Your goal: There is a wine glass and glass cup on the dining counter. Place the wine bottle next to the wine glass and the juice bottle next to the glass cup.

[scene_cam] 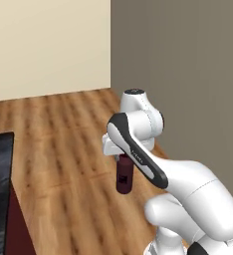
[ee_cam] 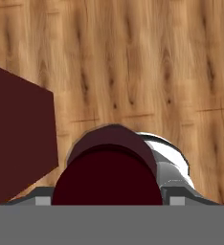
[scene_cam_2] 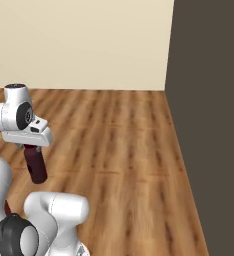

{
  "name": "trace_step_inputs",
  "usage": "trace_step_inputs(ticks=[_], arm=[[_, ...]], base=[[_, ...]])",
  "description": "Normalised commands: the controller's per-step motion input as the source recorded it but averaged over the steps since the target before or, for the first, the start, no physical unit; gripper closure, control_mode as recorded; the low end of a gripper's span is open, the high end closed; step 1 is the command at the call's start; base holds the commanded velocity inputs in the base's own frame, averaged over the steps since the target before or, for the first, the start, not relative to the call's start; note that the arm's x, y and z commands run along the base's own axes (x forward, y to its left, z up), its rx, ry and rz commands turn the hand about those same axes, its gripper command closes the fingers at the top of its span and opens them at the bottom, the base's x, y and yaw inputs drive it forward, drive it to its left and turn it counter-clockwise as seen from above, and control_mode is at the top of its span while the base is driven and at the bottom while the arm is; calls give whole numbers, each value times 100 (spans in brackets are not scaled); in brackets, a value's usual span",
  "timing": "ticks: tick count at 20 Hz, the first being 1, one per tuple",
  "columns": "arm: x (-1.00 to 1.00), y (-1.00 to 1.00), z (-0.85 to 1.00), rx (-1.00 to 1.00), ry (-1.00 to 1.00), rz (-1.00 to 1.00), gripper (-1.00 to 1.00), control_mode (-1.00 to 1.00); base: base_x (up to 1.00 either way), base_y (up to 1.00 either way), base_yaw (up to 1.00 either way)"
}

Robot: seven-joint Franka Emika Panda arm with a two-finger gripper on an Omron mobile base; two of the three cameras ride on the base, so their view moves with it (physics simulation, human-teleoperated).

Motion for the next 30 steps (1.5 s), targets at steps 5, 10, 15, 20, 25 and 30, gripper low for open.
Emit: trace_step_inputs(ticks=[5, 10, 15, 20, 25, 30], arm=[[0, 0, 0, 0, 0, 0, 100, 100], [0, 0, 0, 0, 0, 0, 100, 100], [0, 0, 0, 0, 0, 0, 100, 100], [0, 0, 0, 0, 0, 0, 100, 100], [0, 0, 0, 0, 0, 0, 100, 100], [0, 0, 0, 0, 0, 0, 100, 100]], base=[[86, -4, 0], [88, -5, 0], [91, -5, 0], [93, -6, 0], [94, -5, 2], [91, -1, 8]])
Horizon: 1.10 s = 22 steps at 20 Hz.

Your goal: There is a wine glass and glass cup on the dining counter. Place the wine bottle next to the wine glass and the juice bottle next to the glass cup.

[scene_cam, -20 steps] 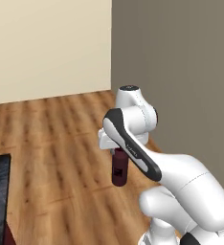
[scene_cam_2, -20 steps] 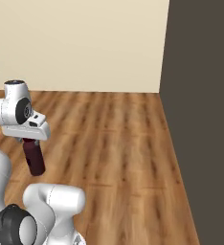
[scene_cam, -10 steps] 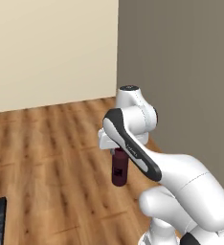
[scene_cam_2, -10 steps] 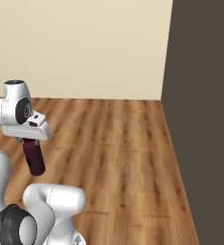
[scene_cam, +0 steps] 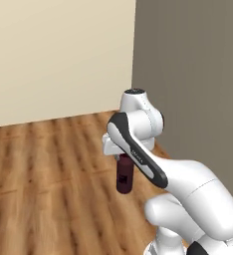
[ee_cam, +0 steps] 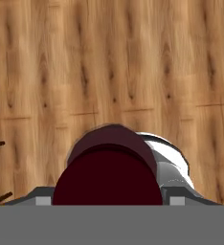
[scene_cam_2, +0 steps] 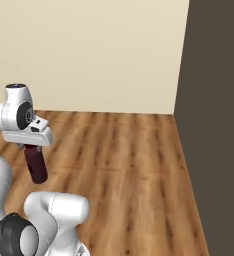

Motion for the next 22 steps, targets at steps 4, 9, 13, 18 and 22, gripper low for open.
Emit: trace_step_inputs(ticks=[4, 9, 13, 18, 22], arm=[[0, 0, 0, 0, 0, 0, 100, 100], [0, 0, 0, 0, 0, 0, 100, 100], [0, 0, 0, 0, 0, 0, 100, 100], [0, 0, 0, 0, 0, 0, 100, 100], [0, 0, 0, 0, 0, 0, 100, 100]], base=[[85, 0, 21], [78, 0, 31], [66, 0, 46], [57, 0, 54], [49, 0, 64]])
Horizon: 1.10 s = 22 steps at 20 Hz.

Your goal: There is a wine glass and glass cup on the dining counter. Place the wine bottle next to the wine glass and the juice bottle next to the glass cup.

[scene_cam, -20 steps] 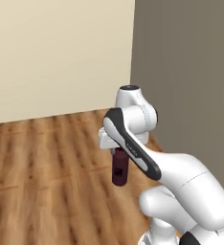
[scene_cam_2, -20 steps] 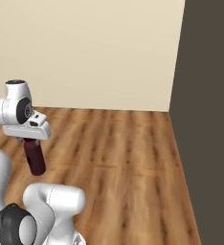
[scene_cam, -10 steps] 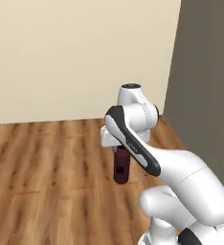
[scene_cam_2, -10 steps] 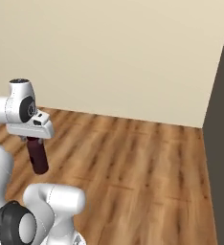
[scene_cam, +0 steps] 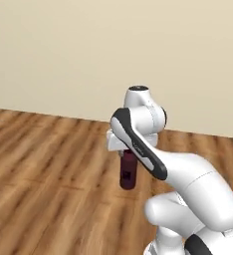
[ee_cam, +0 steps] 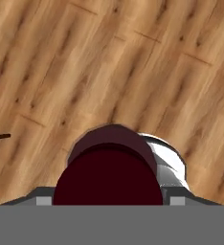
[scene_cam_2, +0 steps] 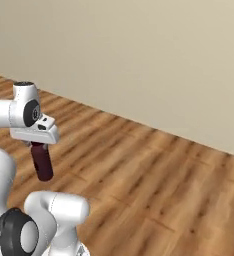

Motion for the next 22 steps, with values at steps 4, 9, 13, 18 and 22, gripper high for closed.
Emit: trace_step_inputs(ticks=[4, 9, 13, 18, 22], arm=[[0, 0, 0, 0, 0, 0, 100, 100], [0, 0, 0, 0, 0, 0, 100, 100], [0, 0, 0, 0, 0, 0, 100, 100], [0, 0, 0, 0, 0, 0, 100, 100], [0, 0, 0, 0, 0, 0, 100, 100]], base=[[50, 0, 63], [50, 0, 63], [55, 0, 56], [69, -3, 36], [77, -6, 25]])
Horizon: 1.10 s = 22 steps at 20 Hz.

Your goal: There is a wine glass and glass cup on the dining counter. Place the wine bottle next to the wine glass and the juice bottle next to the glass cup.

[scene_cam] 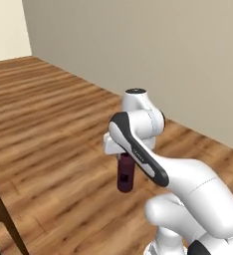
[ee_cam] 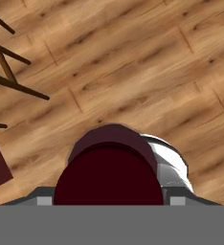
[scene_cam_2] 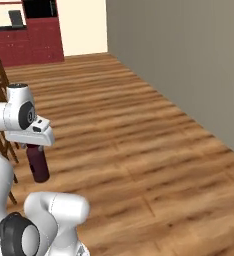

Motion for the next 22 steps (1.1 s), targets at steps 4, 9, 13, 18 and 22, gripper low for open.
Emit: trace_step_inputs(ticks=[4, 9, 13, 18, 22], arm=[[0, 0, 0, 0, 0, 0, 100, 100], [0, 0, 0, 0, 0, 0, 100, 100], [0, 0, 0, 0, 0, 0, 100, 100], [0, 0, 0, 0, 0, 0, 100, 100], [0, 0, 0, 0, 0, 0, 100, 100]], base=[[77, -13, 21], [75, -24, 10], [75, -25, 9], [76, -23, 12], [76, -19, 18]])
